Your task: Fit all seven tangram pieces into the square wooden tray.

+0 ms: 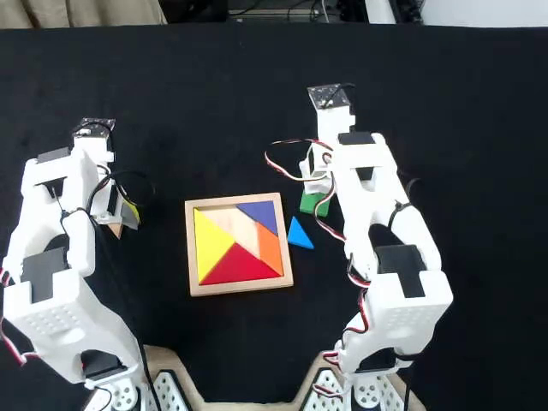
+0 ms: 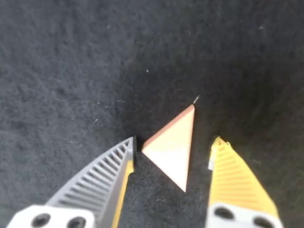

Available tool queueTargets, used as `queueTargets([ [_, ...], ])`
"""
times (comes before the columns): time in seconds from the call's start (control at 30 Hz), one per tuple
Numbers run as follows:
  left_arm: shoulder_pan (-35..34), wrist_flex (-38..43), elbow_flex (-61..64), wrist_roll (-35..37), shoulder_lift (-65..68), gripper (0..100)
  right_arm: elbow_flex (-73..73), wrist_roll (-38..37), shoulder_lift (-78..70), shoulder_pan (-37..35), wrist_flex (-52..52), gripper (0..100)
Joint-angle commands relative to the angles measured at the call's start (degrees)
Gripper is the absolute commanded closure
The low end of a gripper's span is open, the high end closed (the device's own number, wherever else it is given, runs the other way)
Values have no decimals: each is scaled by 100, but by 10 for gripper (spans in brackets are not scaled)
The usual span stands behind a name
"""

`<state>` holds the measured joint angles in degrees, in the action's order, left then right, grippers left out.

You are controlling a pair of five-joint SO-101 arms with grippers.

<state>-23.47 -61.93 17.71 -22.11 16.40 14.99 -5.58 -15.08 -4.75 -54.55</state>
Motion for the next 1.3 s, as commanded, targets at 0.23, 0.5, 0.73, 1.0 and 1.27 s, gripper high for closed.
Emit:
queueTargets([
  [0.23,-40,-703,-1402,-237,993,777,-48,-9,31,-18,97,986],
  [0.5,-13,-941,-1701,-765,1231,785,-48,-9,31,-18,97,986],
  [0.73,-22,-949,-1684,-765,1231,785,-31,-9,31,-9,229,986],
  [1.0,57,-941,-1710,-774,1222,866,-31,-9,31,0,229,986],
  [1.27,57,-958,-1710,-774,1222,870,-31,-9,31,0,229,986],
])
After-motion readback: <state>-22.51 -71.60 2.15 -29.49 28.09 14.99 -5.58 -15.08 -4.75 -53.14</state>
